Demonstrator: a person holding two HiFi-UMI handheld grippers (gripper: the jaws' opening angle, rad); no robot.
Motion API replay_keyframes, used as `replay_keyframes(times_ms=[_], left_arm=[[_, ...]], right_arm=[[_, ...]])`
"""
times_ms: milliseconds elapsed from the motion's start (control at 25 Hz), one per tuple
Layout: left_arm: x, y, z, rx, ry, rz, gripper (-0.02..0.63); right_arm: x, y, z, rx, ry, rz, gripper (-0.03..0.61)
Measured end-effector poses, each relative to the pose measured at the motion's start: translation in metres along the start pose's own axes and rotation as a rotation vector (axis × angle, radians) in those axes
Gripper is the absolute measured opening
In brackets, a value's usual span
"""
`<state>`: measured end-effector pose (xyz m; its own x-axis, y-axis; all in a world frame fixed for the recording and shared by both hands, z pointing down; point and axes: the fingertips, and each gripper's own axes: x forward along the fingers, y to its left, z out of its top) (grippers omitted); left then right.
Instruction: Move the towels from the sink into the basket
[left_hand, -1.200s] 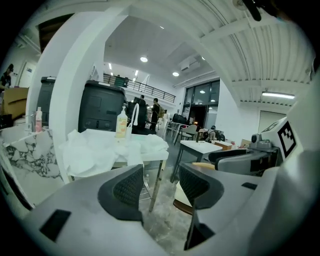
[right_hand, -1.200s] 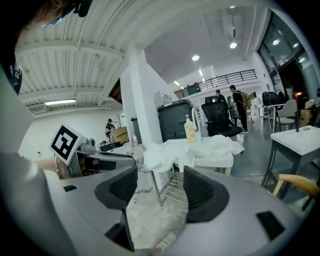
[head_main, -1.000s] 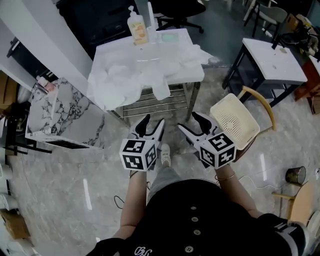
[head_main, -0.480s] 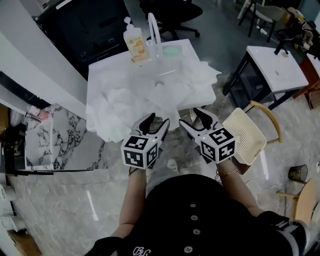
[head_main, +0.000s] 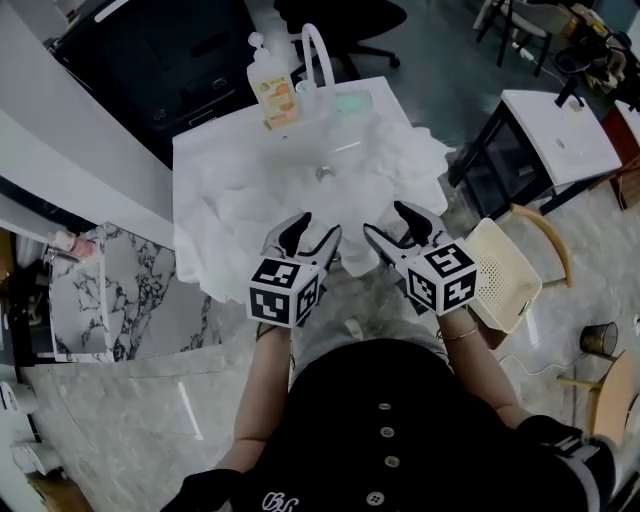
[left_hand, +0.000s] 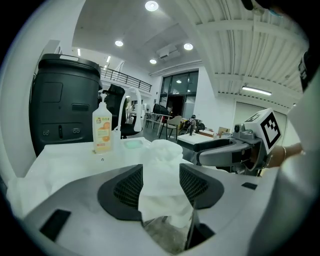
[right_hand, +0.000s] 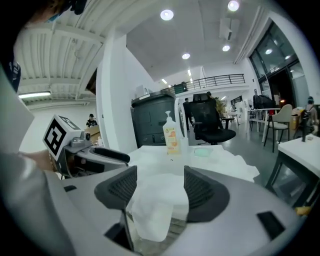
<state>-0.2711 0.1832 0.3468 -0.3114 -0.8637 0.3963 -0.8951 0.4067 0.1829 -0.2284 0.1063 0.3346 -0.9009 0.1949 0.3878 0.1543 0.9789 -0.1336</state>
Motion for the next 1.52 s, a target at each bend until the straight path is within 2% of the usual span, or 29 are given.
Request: replay_keyframes(times_ms=[360, 560, 760, 1160, 1320, 1520], left_arm=[[0.009, 0.007, -0.029, -0.020, 0.078, 0.033, 0.219], [0.014, 0.019, -0.038, -0.054, 0.095, 0.061, 0.225], [0.022, 0.028, -0.057, -0.099, 0.163, 0.095, 0.237], [0.037, 0.046, -0.065, -0.111, 0.223, 0.161, 0.238], [0.040, 0.052, -0.067, -0.101, 0.213, 0.167, 0.238], [0.047, 0.052, -0.075, -0.107, 0.242, 0.153, 0.238]], right_arm=[[0.008, -0.009, -0.022, 0.033, 0.065, 0.015, 0.276], [0.019, -0.018, -0.021, 0.028, 0.069, 0.032, 0.276], [0.028, -0.018, -0.022, 0.011, 0.118, 0.101, 0.277], [0.051, -0.027, -0.023, -0.022, 0.195, 0.182, 0.319], [0.061, -0.024, -0.027, -0.015, 0.209, 0.205, 0.327], [0.072, -0.025, -0.039, 0.004, 0.268, 0.213, 0.377]])
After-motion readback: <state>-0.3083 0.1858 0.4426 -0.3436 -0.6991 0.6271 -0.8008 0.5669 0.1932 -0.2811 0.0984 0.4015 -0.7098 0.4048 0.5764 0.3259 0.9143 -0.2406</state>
